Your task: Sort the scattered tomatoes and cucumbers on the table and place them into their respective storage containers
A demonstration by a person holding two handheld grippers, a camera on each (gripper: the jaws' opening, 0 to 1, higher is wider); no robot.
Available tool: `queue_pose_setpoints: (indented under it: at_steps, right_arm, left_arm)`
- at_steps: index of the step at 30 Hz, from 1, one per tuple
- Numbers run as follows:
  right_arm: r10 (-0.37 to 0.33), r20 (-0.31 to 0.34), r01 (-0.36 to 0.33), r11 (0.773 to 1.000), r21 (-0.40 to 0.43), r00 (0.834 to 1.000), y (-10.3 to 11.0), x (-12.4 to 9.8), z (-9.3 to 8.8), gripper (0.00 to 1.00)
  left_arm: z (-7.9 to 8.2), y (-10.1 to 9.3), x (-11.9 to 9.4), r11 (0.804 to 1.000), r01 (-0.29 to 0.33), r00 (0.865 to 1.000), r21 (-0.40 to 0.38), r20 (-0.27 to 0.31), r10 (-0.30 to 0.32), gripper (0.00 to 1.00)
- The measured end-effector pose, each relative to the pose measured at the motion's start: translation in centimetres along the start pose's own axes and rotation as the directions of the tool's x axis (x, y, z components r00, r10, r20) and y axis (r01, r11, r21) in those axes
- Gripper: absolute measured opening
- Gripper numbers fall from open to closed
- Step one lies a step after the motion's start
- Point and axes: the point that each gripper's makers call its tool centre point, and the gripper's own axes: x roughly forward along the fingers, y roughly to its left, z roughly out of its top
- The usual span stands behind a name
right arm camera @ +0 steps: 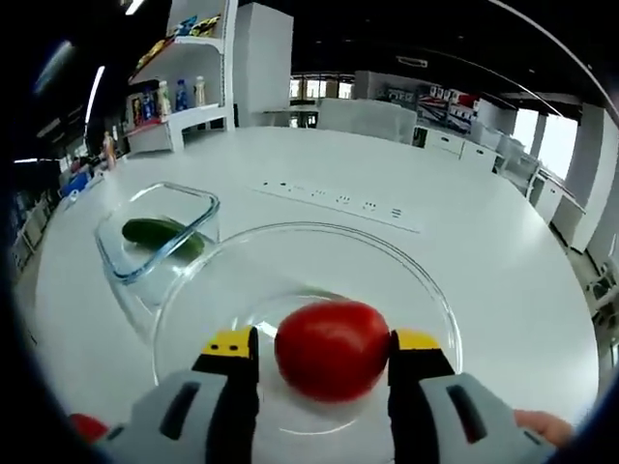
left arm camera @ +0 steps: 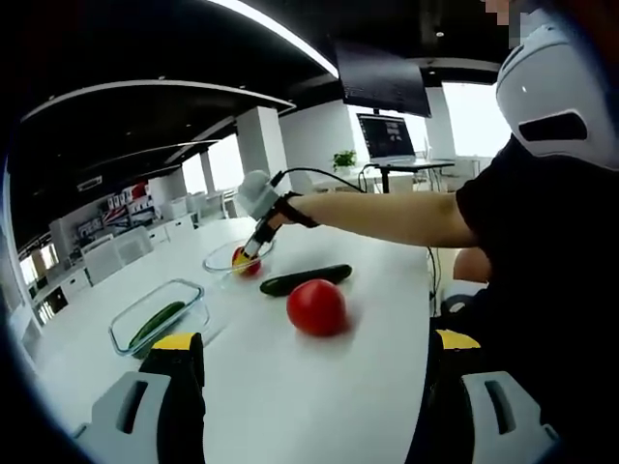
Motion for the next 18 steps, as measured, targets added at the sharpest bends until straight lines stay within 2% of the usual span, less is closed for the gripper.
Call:
queue_pose_setpoints:
  at_steps: [4,5,9,12,15,18]
  right_arm:
    - [-0.012,0.019,0.012,1.000,-0.026,1.000,-0.6,-0.1,0.6,0.54]
    - [-0.006,0.052,0.007,1.000,-0.021,0.999,-0.6,-0.3,1.1,0.55]
    - [-0.014,0.117,0.011,1.000,0.024,0.993,-1.4,-1.3,2.2,0.60]
    - [-0.027,0.149,0.024,0.999,0.025,0.989,-2.0,-2.0,2.8,0.63]
    - [-0.028,0.171,0.024,0.999,0.031,0.985,-2.4,-2.7,3.0,0.71]
    - [-0.021,0.224,0.008,0.998,0.056,0.974,-2.7,-3.7,3.5,0.71]
  left_arm:
    - [0.0,0.0,0.2,1.000,-0.001,1.000,-0.002,0.007,0.001,0.95]
    - [0.0,0.0,0.2,1.000,-0.001,1.000,-0.004,0.007,0.001,0.95]
    - [-0.2,-0.1,0.2,1.000,-0.001,1.000,0.000,0.000,0.001,0.95]
    - [-0.2,0.0,0.1,1.000,-0.003,1.000,-0.002,0.002,0.003,0.95]
    - [-0.2,0.0,0.1,1.000,-0.004,1.000,-0.003,-0.001,0.004,0.95]
    - [-0.3,0.0,0.1,1.000,-0.007,1.000,-0.001,-0.006,0.007,0.95]
